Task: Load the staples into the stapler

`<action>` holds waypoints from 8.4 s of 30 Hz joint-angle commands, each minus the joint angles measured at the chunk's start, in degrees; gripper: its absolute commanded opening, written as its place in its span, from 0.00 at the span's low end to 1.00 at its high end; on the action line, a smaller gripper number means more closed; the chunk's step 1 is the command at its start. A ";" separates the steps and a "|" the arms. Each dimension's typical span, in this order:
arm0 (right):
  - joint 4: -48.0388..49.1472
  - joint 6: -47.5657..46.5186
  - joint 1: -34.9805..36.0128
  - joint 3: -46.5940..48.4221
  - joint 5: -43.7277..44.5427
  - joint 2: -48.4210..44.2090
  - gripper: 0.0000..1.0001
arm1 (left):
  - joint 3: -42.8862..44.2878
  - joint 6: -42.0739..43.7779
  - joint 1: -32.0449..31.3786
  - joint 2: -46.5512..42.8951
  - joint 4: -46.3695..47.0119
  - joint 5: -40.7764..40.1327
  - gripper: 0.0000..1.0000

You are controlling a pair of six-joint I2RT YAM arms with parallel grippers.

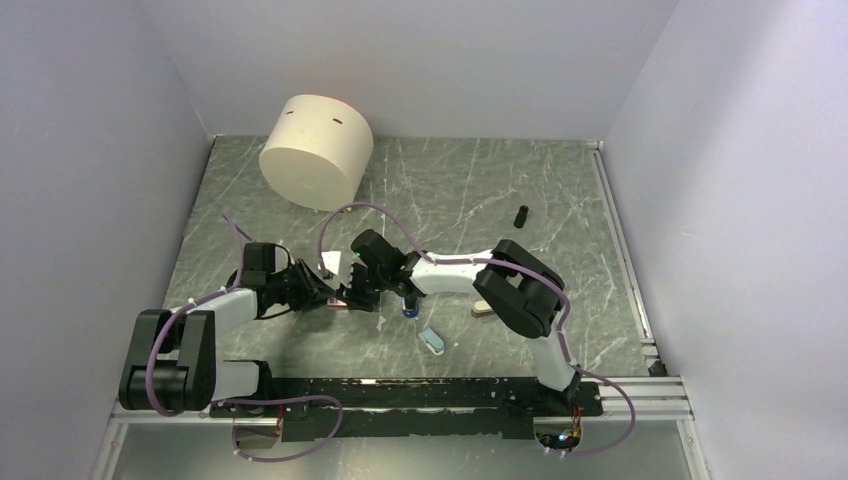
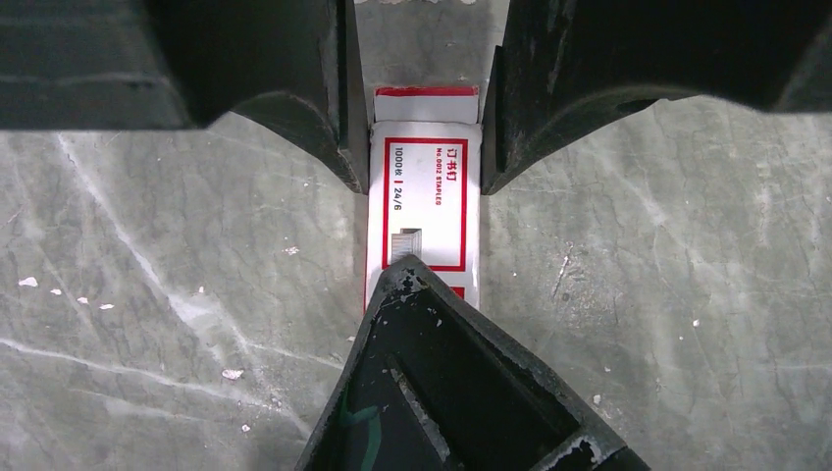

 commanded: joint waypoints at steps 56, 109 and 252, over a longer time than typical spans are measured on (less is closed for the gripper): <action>-29.41 51.25 2.97 17.63 31.31 3.24 0.56 | 6.05 3.98 3.49 3.70 -10.66 -0.46 0.35; -26.01 52.21 2.51 16.22 31.78 2.87 0.00 | 3.25 2.74 3.98 -0.81 -7.79 1.64 0.15; -4.33 75.63 -14.50 -27.71 18.35 -37.27 0.00 | 11.13 -10.43 -40.41 11.39 23.63 -14.92 0.49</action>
